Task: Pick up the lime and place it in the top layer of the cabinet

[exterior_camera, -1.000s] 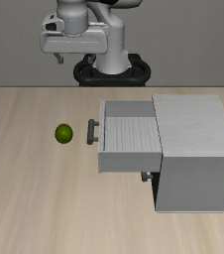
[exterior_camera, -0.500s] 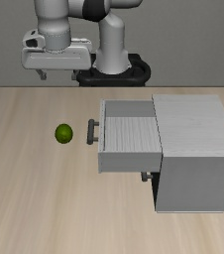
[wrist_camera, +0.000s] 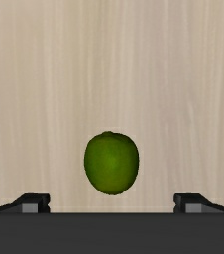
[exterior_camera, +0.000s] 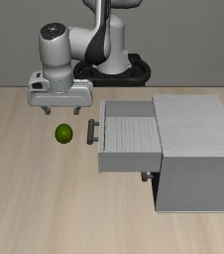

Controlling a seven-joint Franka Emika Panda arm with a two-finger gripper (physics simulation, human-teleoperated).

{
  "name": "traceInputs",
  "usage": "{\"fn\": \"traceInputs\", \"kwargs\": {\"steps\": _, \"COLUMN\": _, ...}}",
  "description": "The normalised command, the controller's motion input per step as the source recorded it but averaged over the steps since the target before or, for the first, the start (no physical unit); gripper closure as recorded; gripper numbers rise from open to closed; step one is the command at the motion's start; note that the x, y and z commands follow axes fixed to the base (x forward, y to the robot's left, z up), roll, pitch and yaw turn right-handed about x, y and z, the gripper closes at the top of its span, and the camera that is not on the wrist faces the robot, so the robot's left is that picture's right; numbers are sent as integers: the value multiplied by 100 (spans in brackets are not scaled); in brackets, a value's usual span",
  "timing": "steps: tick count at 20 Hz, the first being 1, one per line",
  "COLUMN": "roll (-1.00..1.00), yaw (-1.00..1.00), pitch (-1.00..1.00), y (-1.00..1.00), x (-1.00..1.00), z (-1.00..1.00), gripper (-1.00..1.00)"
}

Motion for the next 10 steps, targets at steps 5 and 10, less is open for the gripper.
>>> {"fn": "traceInputs", "kwargs": {"steps": 5, "roll": 0, "yaw": 0, "pitch": 0, "y": 0, "x": 0, "z": -100, "gripper": -100}}
{"fn": "traceInputs", "kwargs": {"steps": 10, "roll": 0, "yaw": 0, "pitch": 0, "y": 0, "x": 20, "z": 0, "gripper": 100}}
